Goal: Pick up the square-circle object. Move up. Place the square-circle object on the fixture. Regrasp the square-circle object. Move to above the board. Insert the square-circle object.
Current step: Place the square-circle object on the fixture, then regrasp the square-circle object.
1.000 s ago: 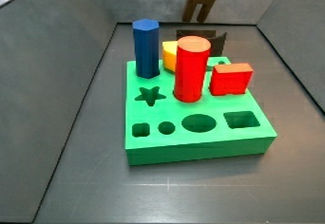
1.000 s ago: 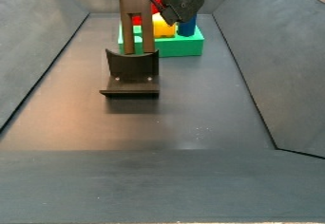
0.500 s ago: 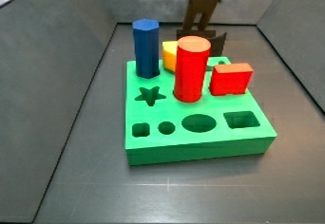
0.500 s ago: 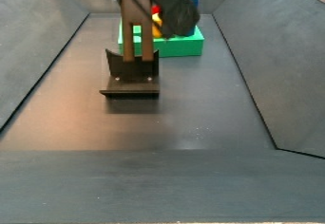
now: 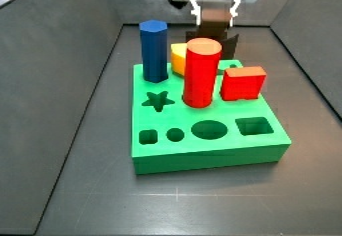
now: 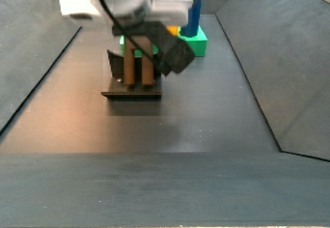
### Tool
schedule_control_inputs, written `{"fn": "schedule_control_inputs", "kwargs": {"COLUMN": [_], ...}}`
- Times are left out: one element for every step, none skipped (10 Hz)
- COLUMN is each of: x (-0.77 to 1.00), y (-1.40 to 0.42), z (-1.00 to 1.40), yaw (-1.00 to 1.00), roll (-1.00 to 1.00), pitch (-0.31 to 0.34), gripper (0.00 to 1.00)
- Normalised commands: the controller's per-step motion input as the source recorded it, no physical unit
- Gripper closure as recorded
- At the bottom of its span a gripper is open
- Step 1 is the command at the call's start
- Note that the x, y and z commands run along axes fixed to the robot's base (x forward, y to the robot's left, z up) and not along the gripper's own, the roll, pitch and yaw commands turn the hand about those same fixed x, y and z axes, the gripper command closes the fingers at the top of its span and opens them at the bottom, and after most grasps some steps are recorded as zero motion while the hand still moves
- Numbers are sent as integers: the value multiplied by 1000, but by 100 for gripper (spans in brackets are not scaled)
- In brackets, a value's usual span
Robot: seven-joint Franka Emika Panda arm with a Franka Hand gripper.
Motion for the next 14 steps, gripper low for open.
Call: {"fn": "schedule_control_inputs", "kwargs": {"x": [68, 57, 0, 0, -5, -19, -25, -30, -34, -33, -27, -28, -1000, -1000], "y": [2, -6, 0, 0, 3, 7, 5, 10, 9, 10, 11, 11, 0, -2], "z": [-332, -212, 0, 1000, 1000, 1000, 1000, 1000, 864, 679, 492, 235, 0, -23], "yaw": [21, 18, 0, -29, -21, -2, 9, 17, 17, 15, 8, -2, -23, -31], "roll": [-70, -73, 0, 4, 10, 25, 32, 39, 40, 41, 41, 38, 56, 42], "pitch": [-31, -33, 0, -32, -28, -15, -3, 18, 30, 44, 56, 69, 40, 34], "gripper": [100, 100, 0, 0, 0, 0, 0, 0, 0, 0, 0, 0, 0, 0]}}
